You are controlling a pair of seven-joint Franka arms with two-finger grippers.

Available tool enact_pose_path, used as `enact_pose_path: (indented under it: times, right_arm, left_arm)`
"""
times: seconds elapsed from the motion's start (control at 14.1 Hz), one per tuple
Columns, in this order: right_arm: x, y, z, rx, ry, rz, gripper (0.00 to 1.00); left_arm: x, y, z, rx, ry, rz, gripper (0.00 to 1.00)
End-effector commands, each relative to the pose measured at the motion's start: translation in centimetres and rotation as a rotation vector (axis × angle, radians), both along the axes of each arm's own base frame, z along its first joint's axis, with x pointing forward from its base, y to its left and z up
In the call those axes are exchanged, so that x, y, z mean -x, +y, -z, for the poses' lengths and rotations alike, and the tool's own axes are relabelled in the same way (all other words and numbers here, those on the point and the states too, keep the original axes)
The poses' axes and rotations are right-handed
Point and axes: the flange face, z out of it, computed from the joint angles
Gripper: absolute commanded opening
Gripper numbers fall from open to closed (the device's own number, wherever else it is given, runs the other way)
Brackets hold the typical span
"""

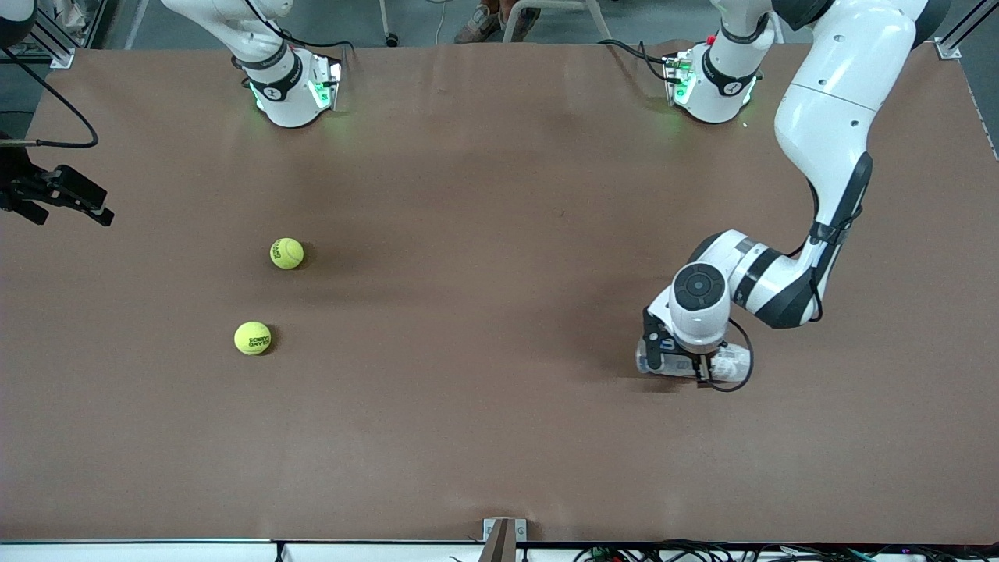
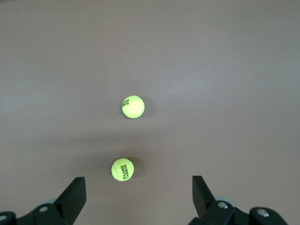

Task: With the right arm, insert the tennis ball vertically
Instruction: 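Carry the upright can toward the table middle while the right gripper reaches a ball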

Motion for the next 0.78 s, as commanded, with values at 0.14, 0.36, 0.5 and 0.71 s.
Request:
enact_pose_path:
  times: [0.14,0.36,0.5,0.71]
  right_arm:
    - [-0.1,-0.4,-0.2,0.019,-0.003,-0.002,1.00]
    - [-0.4,-0.5,0.4,0.021,0.011,-0.004,1.00]
    - [-1.0,-0.6,1.4,0.035,0.021,-0.006,1.00]
    - [-3.0,-0.8,4.5,0.031,0.045,-0.008,1.00]
  left_arm:
    - [-0.3,-6.7,-4.9,0.343,-0.067,-0.013,0.73]
    - [0.6,-11.4,-6.9,0.593,-0.116,-0.057,0.74]
    - [1.2,-13.7,-7.2,0.743,-0.154,-0.081,0.74]
    - [2.5,-17.1,-6.3,0.943,-0.213,-0.125,0.74]
